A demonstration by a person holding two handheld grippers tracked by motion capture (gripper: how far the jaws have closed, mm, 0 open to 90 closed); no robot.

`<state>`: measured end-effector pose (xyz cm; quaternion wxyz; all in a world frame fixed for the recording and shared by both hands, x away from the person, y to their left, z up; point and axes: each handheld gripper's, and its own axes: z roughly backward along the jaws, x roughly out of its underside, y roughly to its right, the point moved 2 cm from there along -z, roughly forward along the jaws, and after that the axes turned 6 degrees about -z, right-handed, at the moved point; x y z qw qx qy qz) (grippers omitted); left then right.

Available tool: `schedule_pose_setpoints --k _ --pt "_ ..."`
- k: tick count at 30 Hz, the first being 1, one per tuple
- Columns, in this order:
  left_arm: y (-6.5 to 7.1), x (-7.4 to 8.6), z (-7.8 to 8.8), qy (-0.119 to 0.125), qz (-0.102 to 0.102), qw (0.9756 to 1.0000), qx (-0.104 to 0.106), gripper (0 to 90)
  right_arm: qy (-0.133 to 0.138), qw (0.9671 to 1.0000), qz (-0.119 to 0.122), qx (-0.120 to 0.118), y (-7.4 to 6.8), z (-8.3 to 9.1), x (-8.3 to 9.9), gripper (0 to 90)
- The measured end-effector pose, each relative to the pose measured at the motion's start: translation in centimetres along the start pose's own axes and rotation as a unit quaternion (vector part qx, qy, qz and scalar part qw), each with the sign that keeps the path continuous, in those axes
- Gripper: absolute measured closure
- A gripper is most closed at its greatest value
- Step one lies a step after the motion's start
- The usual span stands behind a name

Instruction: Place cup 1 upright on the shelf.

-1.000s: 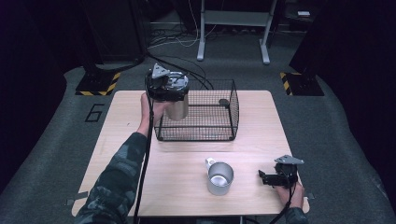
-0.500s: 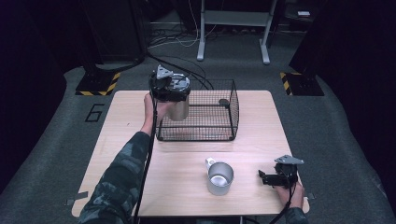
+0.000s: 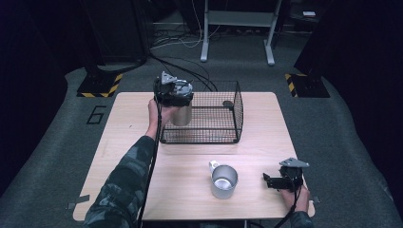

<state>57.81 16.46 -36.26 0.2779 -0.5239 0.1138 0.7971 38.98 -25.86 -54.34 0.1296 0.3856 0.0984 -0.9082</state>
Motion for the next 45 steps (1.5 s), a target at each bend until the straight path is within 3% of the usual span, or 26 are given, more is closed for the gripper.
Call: schedule_pose_setpoints --k 32,45 --pt "0.9 3.7 -3.0 -0.043 0.024 0.9987 -0.01 3.4 0.001 1.0 0.006 0.0 0.0 0.0 0.0 3.8" --pt "1.6 4.3 -3.4 -0.046 0.015 0.9987 -0.015 3.4 0.0 1.0 0.006 -0.001 0.0 0.0 0.0 3.8"
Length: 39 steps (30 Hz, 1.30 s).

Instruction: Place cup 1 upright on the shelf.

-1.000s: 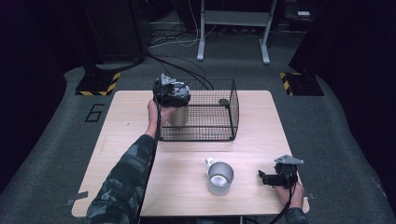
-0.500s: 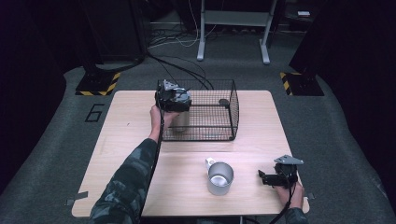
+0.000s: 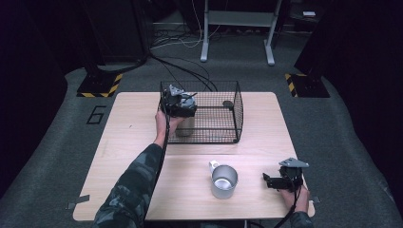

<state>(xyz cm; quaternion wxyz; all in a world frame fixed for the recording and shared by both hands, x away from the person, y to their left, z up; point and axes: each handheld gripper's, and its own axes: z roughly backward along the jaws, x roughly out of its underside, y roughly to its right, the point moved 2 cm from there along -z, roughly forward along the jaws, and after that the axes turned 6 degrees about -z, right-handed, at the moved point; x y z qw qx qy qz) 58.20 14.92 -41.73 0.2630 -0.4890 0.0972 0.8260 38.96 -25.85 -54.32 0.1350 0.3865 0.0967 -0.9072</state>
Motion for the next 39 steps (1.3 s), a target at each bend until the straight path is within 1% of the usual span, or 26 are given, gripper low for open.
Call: schedule_pose_setpoints --k 3,7,11,12,14,16,18,20,21,23,25,26,27,28,31,33,37,38,39 --pt "0.1 0.3 0.1 0.002 0.0 1.0 -0.003 3.4 0.0 1.0 0.001 0.001 0.0 0.0 0.0 3.8" --pt "0.1 0.6 0.6 -0.004 -0.007 1.0 -0.004 3.4 0.0 1.0 0.0 0.0 0.0 0.0 0.0 3.9" --pt "0.1 0.5 0.7 -0.009 -0.011 0.9999 -0.001 3.3 0.0 1.0 0.002 0.0 0.0 0.0 0.0 3.9" --pt "0.1 0.5 0.8 -0.011 -0.013 0.9999 -0.002 3.2 0.0 1.0 0.002 0.0 0.0 0.0 0.0 3.9" --pt "0.1 0.4 0.9 -0.011 -0.017 0.9998 -0.002 2.4 0.0 1.0 0.0 0.0 0.0 0.0 0.0 3.8" --pt "0.1 0.1 1.2 -0.01 -0.013 0.9998 -0.006 1.3 0.0 1.0 0.001 0.0 0.0 0.0 0.0 3.9" --pt "0.0 -0.3 1.5 -0.012 -0.011 0.9999 -0.005 0.1 0.0 1.0 0.0 -0.001 0.0 0.0 0.0 3.8" --pt "0.0 -0.6 1.8 -0.018 -0.007 0.9998 0.003 0.0 0.0 1.0 0.0 0.0 0.1 0.0 0.0 3.8" --pt "0.0 -0.8 1.9 -0.022 -0.009 0.9997 0.003 0.0 0.0 1.0 0.001 -0.001 0.1 0.0 0.0 3.8" --pt "0.0 -1.2 2.2 -0.022 -0.007 0.9997 0.007 0.0 0.0 1.0 0.001 0.0 0.0 0.0 0.0 3.8" --pt "-0.1 -1.5 2.5 -0.016 -0.005 0.9998 0.007 0.0 0.0 1.0 0.002 -0.001 0.1 0.0 0.0 3.8" --pt "-0.1 -1.7 2.9 -0.012 -0.003 0.9999 0.007 0.0 0.0 1.0 0.001 -0.001 0.1 0.0 0.0 3.8" --pt "-0.2 -1.8 3.1 -0.014 -0.003 0.9999 0.008 0.0 0.0 1.0 0.002 0.0 0.1 0.0 0.0 3.8" --pt "-0.2 -1.9 3.5 -0.011 0.0 0.9999 0.013 0.0 0.0 1.0 -0.001 0.0 0.0 0.0 0.0 3.8" --pt "-0.2 -2.3 4.5 -0.007 -0.006 0.9998 0.02 0.0 0.0 1.0 0.001 -0.001 0.1 0.0 0.0 3.8" --pt "-0.2 -2.5 5.1 -0.005 -0.006 0.9996 0.025 0.0 0.0 1.0 0.0 -0.002 0.1 0.0 0.0 3.8" --pt "0.3 -2.8 6.6 -0.008 -0.018 0.9991 0.039 0.0 -0.001 1.0 0.0 -0.002 0.1 0.0 0.0 3.8" --pt "0.4 -2.8 6.9 -0.01 -0.024 0.9989 0.04 0.0 -0.001 1.0 0.0 -0.002 0.1 0.0 0.0 3.8" --pt "0.5 -2.8 7.3 -0.01 -0.026 0.9988 0.04 0.0 -0.001 1.0 0.0 -0.002 0.1 0.0 0.0 3.8"
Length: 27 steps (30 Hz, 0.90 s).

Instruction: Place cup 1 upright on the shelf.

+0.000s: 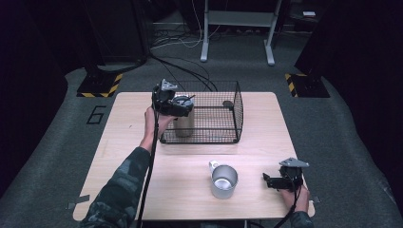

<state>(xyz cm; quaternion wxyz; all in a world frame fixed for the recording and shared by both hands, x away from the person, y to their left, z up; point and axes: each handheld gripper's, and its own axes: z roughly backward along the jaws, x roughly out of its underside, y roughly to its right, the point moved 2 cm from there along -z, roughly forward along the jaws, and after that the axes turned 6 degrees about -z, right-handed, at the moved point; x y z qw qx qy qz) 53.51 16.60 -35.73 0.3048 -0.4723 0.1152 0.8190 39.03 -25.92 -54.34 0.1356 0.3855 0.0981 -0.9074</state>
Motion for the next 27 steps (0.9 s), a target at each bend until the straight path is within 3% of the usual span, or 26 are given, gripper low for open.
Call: schedule_pose_setpoints --k 8,14,19,20,27 --pt "1.0 1.2 2.9 -0.013 -0.021 0.9997 0.004 0.0 -0.001 1.0 -0.004 0.0 -0.1 0.0 0.0 3.8" --pt "1.9 3.4 4.7 -0.021 -0.037 0.9991 -0.002 0.0 -0.001 1.0 -0.004 0.0 -0.1 0.0 0.0 3.8" --pt "2.4 6.2 5.6 -0.03 -0.053 0.9976 -0.033 0.0 -0.004 1.0 -0.004 0.0 -0.1 0.0 0.0 3.8" --pt "2.4 9.8 6.3 -0.041 -0.038 0.9976 -0.042 0.0 -0.004 1.0 -0.004 0.0 0.0 0.0 0.0 3.9" --pt "2.4 9.8 6.3 -0.041 -0.038 0.9976 -0.042 0.0 -0.004 1.0 -0.004 -0.001 -0.1 0.0 0.0 4.0"
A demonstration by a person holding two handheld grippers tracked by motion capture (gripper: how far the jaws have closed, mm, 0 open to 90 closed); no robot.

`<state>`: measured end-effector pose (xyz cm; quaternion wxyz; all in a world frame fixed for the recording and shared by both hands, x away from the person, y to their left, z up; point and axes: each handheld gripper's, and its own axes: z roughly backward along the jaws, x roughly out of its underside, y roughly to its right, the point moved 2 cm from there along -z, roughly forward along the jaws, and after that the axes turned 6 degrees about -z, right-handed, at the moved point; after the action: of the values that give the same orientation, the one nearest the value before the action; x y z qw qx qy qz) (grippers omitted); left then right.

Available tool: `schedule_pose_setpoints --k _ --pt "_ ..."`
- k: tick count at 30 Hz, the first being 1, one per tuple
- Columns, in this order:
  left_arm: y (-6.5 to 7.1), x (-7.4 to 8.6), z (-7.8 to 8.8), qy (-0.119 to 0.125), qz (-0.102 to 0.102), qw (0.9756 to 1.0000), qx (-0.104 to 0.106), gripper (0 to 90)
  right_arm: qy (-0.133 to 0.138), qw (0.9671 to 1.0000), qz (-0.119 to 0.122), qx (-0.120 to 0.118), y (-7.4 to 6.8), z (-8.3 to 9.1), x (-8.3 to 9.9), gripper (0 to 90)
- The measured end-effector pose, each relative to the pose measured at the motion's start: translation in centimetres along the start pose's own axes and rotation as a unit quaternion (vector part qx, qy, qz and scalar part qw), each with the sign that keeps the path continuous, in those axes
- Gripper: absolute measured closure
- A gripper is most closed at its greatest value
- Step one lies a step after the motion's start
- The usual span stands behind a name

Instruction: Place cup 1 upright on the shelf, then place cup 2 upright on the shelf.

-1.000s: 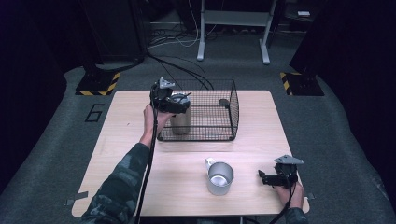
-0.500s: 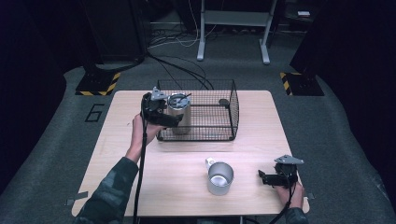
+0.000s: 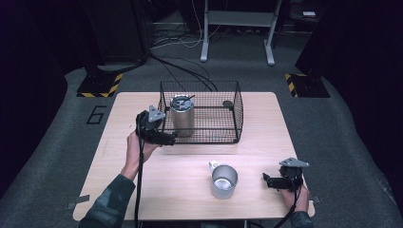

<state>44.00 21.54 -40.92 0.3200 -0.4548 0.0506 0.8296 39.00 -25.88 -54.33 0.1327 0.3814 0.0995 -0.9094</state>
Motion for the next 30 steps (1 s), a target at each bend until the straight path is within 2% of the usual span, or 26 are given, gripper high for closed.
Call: schedule_pose_setpoints --k 1,2,7,14,18,19,20,24,27,28,30 --pt "0.2 1.3 0.0 -0.005 0.006 1.0 -0.003 0.0 0.0 1.0 0.0 0.0 0.0 0.0 0.0 4.0" --pt "0.2 1.9 -0.1 -0.009 0.009 0.9999 -0.004 0.0 0.001 1.0 0.002 0.0 0.0 0.0 0.0 3.9" --pt "0.2 4.5 -0.5 -0.03 0.027 0.9992 0.0 0.0 0.003 1.0 0.002 0.0 0.0 0.0 0.0 4.0" --pt "0.6 7.5 -1.0 -0.054 0.036 0.9979 -0.003 0.0 0.004 1.0 0.004 0.0 0.0 0.0 0.0 3.9" --pt "0.8 9.4 -1.3 -0.061 0.057 0.9965 -0.002 0.0 0.004 1.0 0.003 0.0 0.0 0.0 0.0 3.9" --pt "0.8 10.0 -1.4 -0.068 0.058 0.996 0.005 0.0 0.004 1.0 0.003 0.0 0.0 0.0 0.0 3.9" --pt "1.0 10.6 -1.6 -0.069 0.068 0.9953 0.003 0.0 0.003 1.0 0.002 0.0 0.0 0.0 0.0 3.9" --pt "0.8 12.4 -1.7 -0.086 0.081 0.993 0.001 0.0 0.001 1.0 0.002 0.0 0.0 0.0 0.0 3.9" --pt "0.6 13.4 -1.8 -0.099 0.088 0.9912 -0.001 0.0 0.001 1.0 0.002 0.0 0.0 0.0 0.0 3.9" --pt "0.5 13.6 -1.8 -0.097 0.091 0.9911 -0.006 0.0 0.001 1.0 0.002 0.0 0.0 0.0 0.0 3.9" --pt "0.5 13.8 -1.7 -0.101 0.095 0.9903 -0.001 0.0 0.001 1.0 0.002 0.0 0.0 0.0 0.0 3.7"
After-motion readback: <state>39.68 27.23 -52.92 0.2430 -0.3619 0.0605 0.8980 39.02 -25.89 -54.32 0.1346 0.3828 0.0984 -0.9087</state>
